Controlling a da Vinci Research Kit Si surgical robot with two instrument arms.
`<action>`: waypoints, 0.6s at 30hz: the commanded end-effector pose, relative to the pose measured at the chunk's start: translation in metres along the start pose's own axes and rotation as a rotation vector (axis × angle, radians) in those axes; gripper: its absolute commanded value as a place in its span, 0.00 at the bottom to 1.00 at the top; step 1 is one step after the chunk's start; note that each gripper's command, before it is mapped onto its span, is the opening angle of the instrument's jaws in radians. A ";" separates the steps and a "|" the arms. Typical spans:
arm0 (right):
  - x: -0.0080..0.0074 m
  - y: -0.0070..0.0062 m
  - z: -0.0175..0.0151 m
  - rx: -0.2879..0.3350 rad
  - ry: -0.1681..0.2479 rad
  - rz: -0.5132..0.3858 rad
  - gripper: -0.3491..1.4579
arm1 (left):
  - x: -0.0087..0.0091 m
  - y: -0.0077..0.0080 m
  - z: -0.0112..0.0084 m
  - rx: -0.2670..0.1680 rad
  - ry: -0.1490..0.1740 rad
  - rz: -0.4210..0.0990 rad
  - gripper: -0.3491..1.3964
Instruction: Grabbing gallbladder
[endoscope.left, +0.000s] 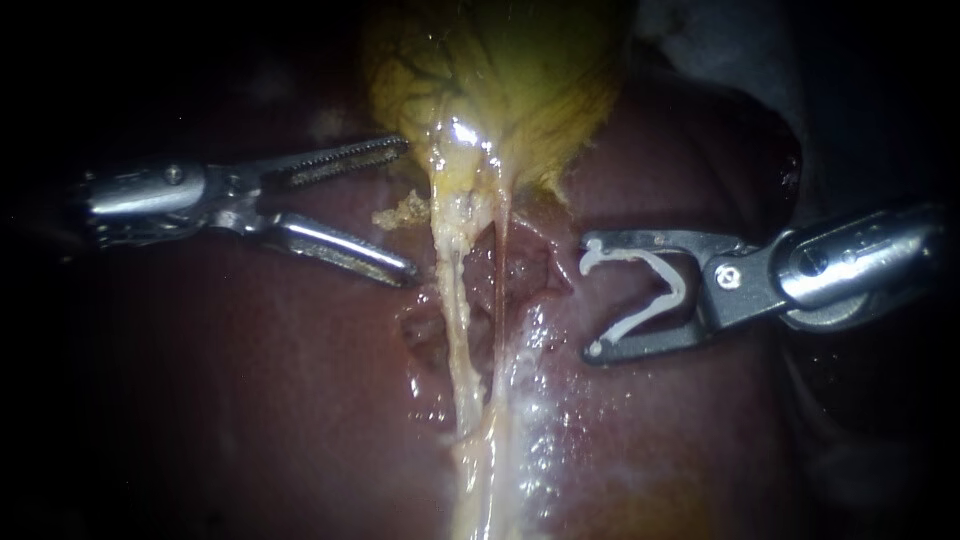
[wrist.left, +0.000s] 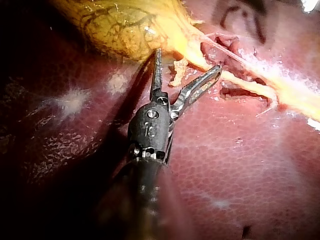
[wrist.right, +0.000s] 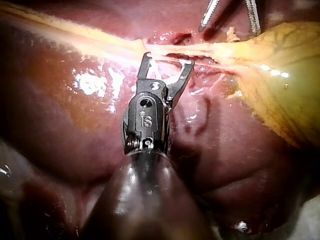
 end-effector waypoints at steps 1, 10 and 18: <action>0.0000 0.0000 0.0000 0.000 0.000 0.000 0.53 | 0.0003 0.0001 0.0001 0.000 0.006 -0.004 0.69; 0.0000 0.0000 0.0000 0.000 0.000 0.000 0.53 | 0.0011 0.0008 0.0006 0.013 0.038 -0.056 0.49; 0.0000 0.0000 -0.0001 0.000 0.000 0.000 0.53 | 0.0006 0.0010 -0.0002 0.016 0.050 -0.094 0.28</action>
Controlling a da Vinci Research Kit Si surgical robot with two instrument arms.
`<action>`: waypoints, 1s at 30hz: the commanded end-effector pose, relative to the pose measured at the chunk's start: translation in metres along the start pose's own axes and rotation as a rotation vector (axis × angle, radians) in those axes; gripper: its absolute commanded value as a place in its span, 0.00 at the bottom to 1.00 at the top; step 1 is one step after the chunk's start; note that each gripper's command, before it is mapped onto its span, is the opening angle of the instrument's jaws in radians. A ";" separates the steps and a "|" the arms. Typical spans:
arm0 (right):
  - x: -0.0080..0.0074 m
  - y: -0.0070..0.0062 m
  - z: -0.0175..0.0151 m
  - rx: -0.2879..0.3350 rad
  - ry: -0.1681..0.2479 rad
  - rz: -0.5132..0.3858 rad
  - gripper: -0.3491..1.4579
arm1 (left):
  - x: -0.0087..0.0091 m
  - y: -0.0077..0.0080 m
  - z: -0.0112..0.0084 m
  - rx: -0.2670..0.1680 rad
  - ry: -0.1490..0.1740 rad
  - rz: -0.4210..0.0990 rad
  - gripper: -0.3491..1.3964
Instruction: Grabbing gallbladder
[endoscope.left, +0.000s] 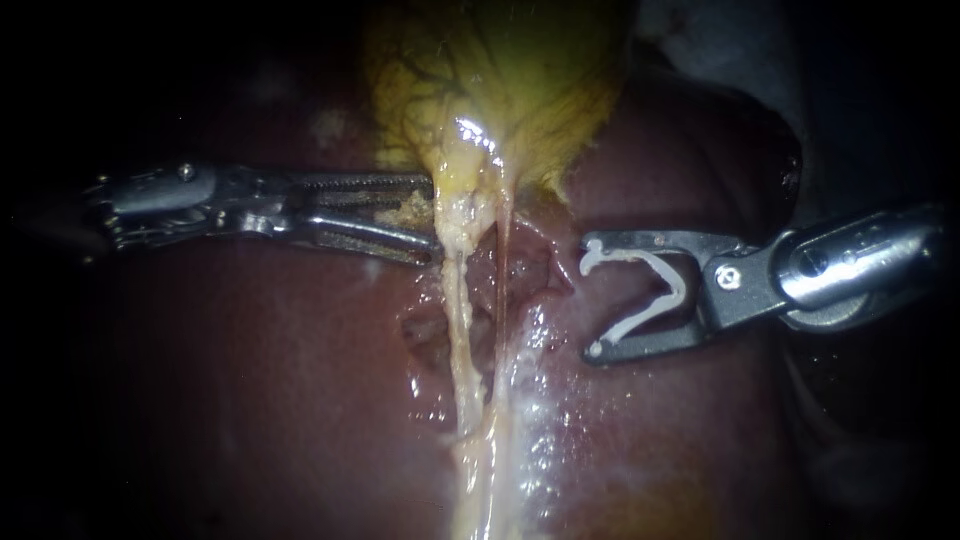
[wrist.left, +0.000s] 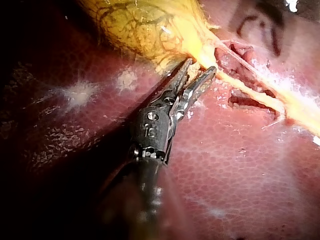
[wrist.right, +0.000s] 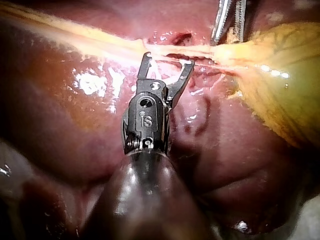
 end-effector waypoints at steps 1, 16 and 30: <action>0.0000 0.0000 0.0000 0.000 0.000 0.000 0.53 | -0.0002 0.0000 -0.0002 0.001 0.002 -0.006 0.22; 0.0000 0.0000 0.0000 0.000 0.000 0.000 0.53 | -0.0015 -0.0008 -0.0018 0.006 0.018 -0.031 0.00; 0.0000 0.0000 0.0000 0.000 0.000 0.000 0.52 | -0.0067 -0.0027 -0.0056 0.036 0.046 -0.064 0.00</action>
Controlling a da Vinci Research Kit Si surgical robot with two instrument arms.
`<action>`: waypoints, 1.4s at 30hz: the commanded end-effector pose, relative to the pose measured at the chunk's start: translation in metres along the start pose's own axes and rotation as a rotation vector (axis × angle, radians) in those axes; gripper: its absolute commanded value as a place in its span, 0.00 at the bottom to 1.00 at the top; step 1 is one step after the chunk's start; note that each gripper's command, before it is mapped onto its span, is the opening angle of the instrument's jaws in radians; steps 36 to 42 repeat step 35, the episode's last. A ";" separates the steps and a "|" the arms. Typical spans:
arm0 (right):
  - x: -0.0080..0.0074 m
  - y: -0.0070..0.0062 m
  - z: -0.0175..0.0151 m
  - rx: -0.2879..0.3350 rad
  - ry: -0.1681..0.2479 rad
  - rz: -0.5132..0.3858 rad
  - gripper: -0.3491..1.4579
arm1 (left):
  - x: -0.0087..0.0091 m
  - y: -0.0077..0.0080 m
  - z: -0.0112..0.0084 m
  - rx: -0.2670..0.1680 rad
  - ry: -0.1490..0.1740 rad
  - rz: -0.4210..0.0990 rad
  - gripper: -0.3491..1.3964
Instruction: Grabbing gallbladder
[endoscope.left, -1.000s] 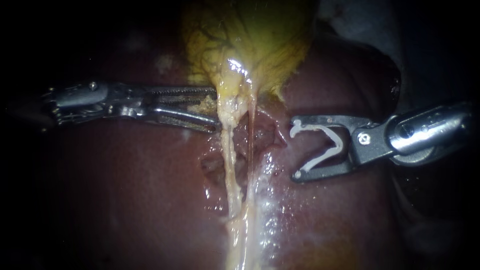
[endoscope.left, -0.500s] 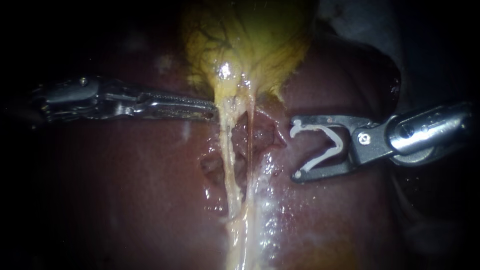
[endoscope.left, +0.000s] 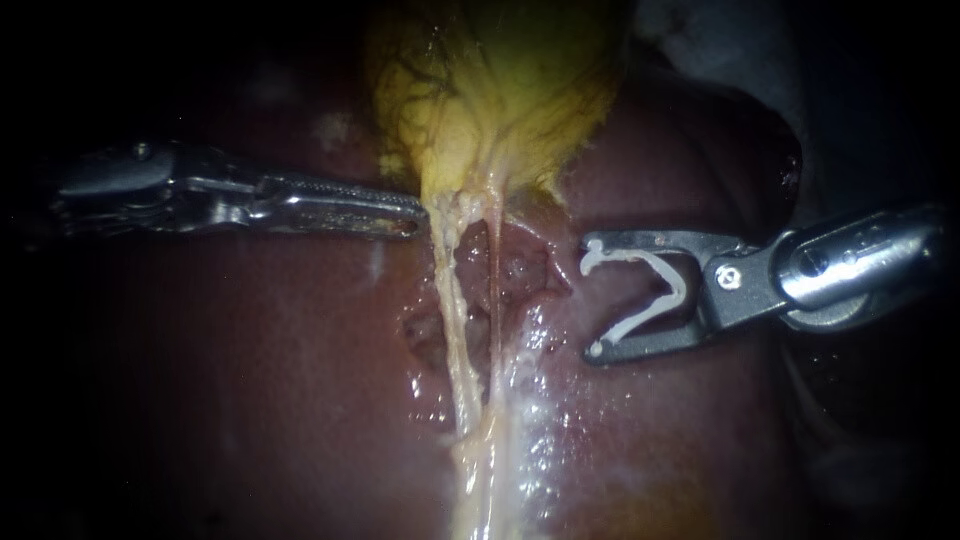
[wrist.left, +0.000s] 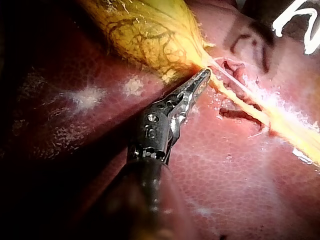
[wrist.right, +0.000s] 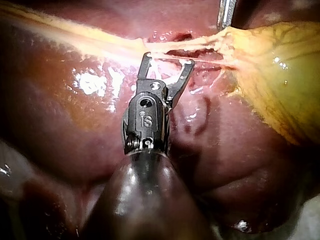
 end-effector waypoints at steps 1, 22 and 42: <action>0.0000 0.0000 0.0000 -0.001 0.000 0.000 0.52 | -0.0006 -0.0001 -0.0006 0.007 -0.004 -0.004 0.00; 0.0000 0.0001 0.0000 -0.001 0.000 0.001 0.52 | -0.0059 0.0006 -0.0080 -0.040 -0.078 0.010 0.00; -0.0001 0.0001 0.0000 -0.001 0.000 0.000 0.52 | -0.0058 0.0004 -0.0078 -0.045 -0.079 0.009 0.00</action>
